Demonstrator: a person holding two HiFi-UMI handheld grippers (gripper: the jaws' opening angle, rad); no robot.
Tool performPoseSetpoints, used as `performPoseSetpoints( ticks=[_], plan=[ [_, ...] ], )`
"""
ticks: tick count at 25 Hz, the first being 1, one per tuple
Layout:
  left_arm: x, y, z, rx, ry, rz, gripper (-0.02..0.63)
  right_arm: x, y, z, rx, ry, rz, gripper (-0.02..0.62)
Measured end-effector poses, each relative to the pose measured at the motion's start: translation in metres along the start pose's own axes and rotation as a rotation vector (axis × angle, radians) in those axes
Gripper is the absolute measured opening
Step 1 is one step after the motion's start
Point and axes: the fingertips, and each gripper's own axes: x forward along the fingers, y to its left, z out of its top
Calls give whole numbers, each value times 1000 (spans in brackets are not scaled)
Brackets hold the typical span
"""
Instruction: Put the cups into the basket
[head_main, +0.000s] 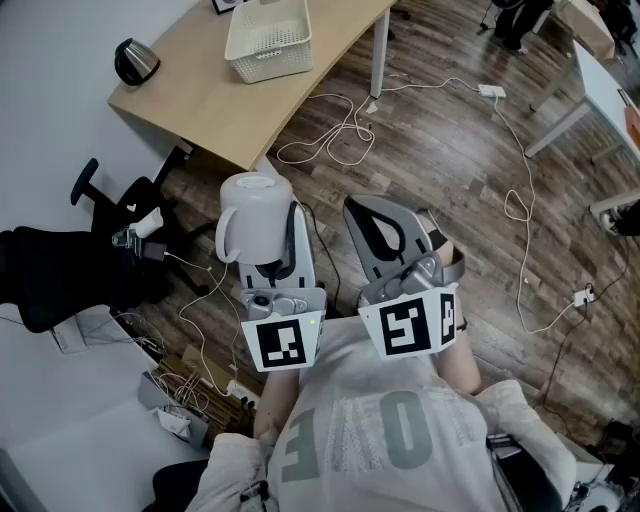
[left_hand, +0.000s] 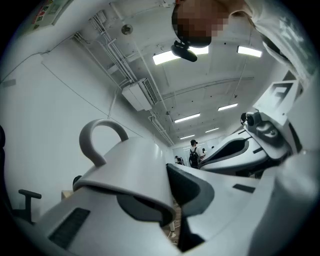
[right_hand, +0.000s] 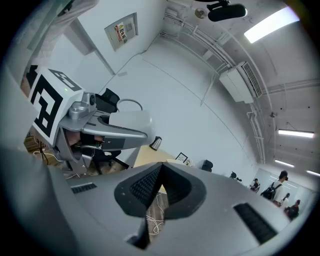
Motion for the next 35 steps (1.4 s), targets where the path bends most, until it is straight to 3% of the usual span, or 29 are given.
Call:
performPoseSetpoints(
  ticks=[9, 15, 22, 25, 35],
  plan=[
    [-2, -16, 6, 3, -6, 2, 49, -20, -7, -4, 1, -8, 0, -2],
    [-8, -22, 6, 42, 19, -5, 49, -26, -8, -7, 76, -39, -3, -2],
    [-12, 2, 12, 57, 33, 43, 49, -12, -1, -23, 109, -6, 42, -2],
    [0, 21, 6, 53, 37, 66, 49, 1, -2, -33, 122, 17, 44, -2],
    [92, 57, -24, 33, 20, 37, 49, 68, -52, -66, 95, 102, -17, -2]
  ],
)
